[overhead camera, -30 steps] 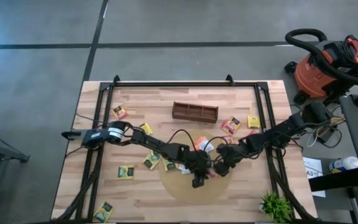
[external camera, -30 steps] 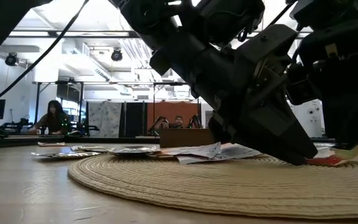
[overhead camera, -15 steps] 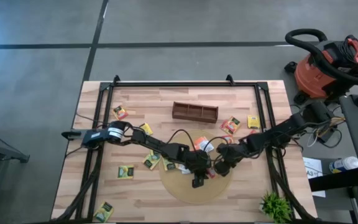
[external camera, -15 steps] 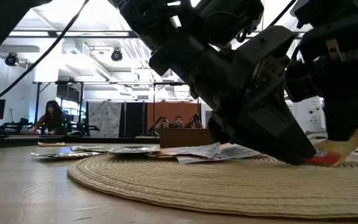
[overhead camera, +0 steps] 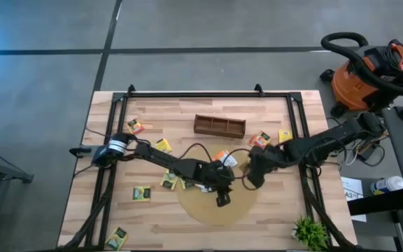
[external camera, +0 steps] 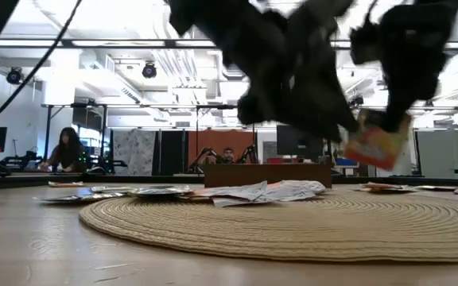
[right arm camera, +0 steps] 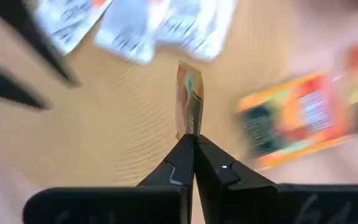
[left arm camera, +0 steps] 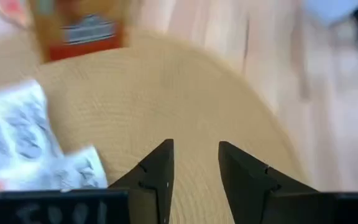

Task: Pick & Place Tea
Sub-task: Put the mango tea bag into the right section of the wooden organizer

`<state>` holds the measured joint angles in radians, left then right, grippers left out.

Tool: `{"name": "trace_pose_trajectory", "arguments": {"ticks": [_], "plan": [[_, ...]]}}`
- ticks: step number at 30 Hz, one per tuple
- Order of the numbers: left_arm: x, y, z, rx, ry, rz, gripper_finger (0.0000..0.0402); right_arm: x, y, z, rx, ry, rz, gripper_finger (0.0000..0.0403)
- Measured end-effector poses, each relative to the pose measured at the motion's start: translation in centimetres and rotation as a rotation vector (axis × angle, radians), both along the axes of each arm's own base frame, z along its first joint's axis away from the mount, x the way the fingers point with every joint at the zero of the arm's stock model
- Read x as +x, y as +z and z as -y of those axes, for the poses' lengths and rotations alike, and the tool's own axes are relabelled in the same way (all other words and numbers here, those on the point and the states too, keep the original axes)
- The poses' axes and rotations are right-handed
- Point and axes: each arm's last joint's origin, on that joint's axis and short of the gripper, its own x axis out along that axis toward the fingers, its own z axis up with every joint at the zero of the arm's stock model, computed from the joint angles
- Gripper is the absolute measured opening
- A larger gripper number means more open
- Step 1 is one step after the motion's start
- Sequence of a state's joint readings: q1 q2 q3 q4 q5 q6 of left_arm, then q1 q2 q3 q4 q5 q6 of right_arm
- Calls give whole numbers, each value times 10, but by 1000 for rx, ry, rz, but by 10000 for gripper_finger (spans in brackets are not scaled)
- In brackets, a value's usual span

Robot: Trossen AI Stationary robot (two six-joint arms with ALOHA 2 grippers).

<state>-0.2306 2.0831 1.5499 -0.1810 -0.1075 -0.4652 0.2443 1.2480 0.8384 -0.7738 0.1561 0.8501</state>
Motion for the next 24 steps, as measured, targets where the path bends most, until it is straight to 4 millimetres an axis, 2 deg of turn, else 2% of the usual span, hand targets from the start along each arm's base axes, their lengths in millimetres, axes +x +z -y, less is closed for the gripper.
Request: {"name": "trace_pose_trajectory", "arguments": {"ticks": [4,8,10,13,17,20,24], "plan": [[-19,28,-6,15,59,53,121,13,31,33,-114,63,0,8],[-48,57,-16,16,186,126,121,22,56,79,-229,98,19,8],[-64,64,-21,17,252,157,121,22,65,103,-279,123,4,8],[-88,66,-26,-24,313,192,121,23,75,133,-302,191,-9,8],[-115,60,-32,-139,373,269,121,31,77,157,-339,294,-60,8],[-132,50,-36,-227,432,294,121,43,71,173,-356,351,-105,8],[-145,43,-40,-296,511,317,121,59,54,190,-326,417,-195,8]]}}
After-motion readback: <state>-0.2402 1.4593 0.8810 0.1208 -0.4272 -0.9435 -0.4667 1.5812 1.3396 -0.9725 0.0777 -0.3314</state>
